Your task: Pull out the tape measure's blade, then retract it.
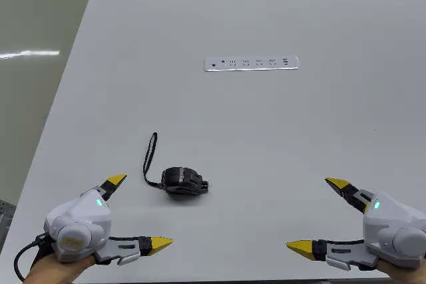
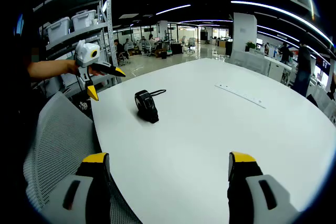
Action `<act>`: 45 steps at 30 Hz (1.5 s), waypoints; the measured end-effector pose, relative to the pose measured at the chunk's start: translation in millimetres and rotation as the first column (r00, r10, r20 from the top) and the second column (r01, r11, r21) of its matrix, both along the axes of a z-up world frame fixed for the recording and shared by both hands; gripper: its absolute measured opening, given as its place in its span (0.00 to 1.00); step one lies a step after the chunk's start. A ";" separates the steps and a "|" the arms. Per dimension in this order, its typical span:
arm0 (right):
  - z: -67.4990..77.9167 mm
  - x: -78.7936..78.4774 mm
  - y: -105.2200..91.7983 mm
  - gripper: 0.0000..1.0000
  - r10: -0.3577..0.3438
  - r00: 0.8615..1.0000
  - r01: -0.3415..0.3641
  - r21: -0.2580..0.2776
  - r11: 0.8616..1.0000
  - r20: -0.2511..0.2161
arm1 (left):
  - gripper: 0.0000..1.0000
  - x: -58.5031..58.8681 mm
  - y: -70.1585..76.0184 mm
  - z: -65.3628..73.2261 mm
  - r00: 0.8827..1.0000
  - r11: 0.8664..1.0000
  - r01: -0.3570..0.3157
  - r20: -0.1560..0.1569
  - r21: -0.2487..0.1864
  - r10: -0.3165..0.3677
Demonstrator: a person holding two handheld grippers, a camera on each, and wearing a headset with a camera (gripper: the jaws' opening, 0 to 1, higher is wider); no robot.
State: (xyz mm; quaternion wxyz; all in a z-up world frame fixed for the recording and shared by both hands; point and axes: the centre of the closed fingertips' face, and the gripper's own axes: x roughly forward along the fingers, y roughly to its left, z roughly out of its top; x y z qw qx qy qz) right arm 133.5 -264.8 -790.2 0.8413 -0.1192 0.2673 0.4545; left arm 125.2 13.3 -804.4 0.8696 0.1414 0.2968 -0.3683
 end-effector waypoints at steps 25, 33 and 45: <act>-3.8 -0.1 2.0 0.89 0.052 0.999 -0.052 -0.015 0.999 -0.002 | 0.94 6.0 3.8 2.0 0.999 0.998 0.053 0.003 0.040 -0.053; -8.3 2.2 5.4 0.87 0.082 0.997 -0.082 -0.023 0.996 -0.006 | 0.91 11.8 4.8 -0.1 0.996 0.994 0.087 -0.003 0.065 -0.087; -17.0 5.9 11.0 0.82 0.130 0.991 -0.130 -0.032 0.991 -0.011 | 0.86 17.3 4.3 -5.3 0.991 0.986 0.135 -0.011 0.098 -0.135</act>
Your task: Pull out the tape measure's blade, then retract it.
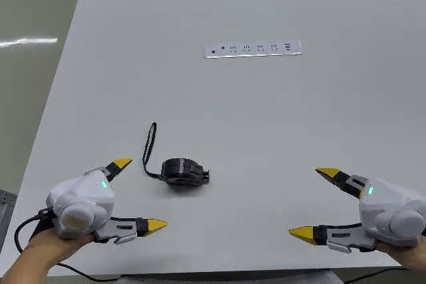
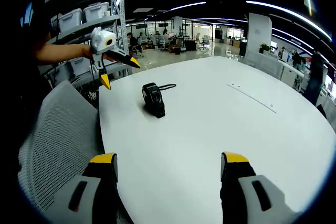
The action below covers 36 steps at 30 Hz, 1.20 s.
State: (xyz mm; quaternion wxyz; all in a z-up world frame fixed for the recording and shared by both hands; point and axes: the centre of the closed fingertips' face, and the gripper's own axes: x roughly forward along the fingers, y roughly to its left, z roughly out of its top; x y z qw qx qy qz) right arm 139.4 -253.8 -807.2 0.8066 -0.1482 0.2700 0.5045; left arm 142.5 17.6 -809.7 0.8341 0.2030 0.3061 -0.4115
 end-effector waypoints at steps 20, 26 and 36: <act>-12.9 9.9 14.4 0.70 0.084 0.996 -0.084 -0.003 0.996 0.010 | 0.75 19.2 -1.7 -10.8 0.996 0.993 0.089 0.013 0.072 -0.090; -16.1 13.9 18.2 0.67 0.107 0.994 -0.107 -0.005 0.994 0.016 | 0.71 22.8 -3.0 -14.6 0.993 0.989 0.115 0.012 0.089 -0.117; -22.3 20.9 28.9 0.62 0.148 0.989 -0.148 -0.007 0.989 0.013 | 0.63 30.2 -6.2 -22.1 0.985 0.977 0.170 0.003 0.129 -0.172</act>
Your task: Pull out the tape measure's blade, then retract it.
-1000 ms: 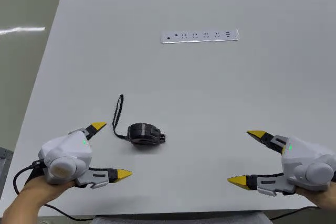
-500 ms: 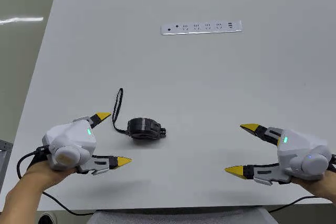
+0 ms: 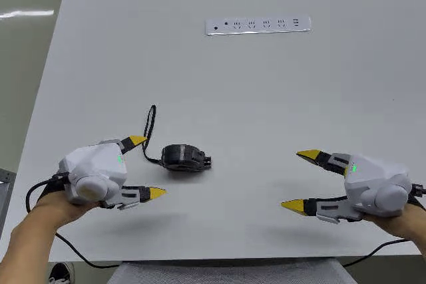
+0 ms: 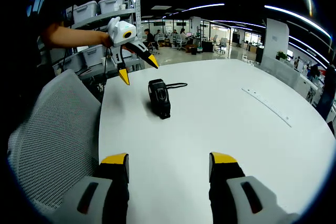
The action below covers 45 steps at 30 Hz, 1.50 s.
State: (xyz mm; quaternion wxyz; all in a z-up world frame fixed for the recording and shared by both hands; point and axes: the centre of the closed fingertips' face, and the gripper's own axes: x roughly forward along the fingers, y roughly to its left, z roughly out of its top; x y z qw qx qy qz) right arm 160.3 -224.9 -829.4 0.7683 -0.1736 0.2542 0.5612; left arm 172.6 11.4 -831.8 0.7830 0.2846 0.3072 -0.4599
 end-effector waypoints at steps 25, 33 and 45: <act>-19.2 19.8 31.8 0.49 0.092 0.996 -0.092 0.012 0.996 0.010 | 0.49 22.6 -17.5 -21.2 0.988 0.985 0.156 -0.015 0.077 -0.156; -25.3 23.3 45.9 0.46 0.131 0.991 -0.131 0.018 0.991 0.010 | 0.47 25.2 -18.8 -30.6 0.982 0.978 0.186 -0.033 0.098 -0.184; -39.0 26.2 69.1 0.42 0.201 0.979 -0.202 0.014 0.979 0.015 | 0.41 27.2 -26.0 -44.8 0.967 0.958 0.254 -0.046 0.129 -0.250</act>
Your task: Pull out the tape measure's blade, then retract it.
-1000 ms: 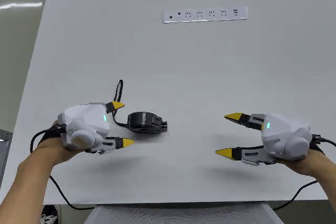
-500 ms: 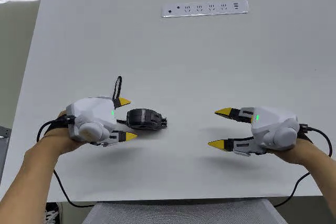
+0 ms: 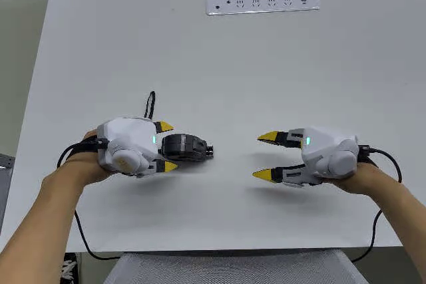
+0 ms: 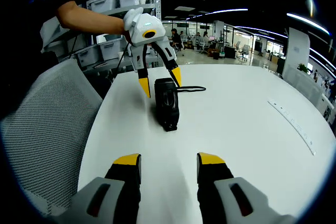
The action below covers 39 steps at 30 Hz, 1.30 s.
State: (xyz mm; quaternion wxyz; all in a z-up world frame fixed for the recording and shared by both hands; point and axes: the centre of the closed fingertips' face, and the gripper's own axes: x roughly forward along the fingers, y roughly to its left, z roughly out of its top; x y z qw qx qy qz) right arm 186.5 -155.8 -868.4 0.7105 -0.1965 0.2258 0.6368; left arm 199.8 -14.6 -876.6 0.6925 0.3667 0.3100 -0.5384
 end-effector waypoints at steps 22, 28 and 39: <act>-20.1 1.2 43.4 0.36 0.096 0.995 -0.096 -0.008 0.995 -0.018 | 0.30 1.5 -1.2 -9.2 0.999 1.000 -0.023 -0.046 0.015 0.024; -23.3 3.5 53.6 0.35 0.107 0.994 -0.107 -0.005 0.994 -0.021 | 0.28 1.9 0.2 -9.9 0.998 0.999 -0.028 -0.051 0.024 0.029; -33.7 9.3 74.1 0.33 0.133 0.990 -0.134 -0.016 0.991 -0.035 | 0.27 2.7 0.8 -10.7 0.998 0.999 -0.029 -0.061 0.024 0.030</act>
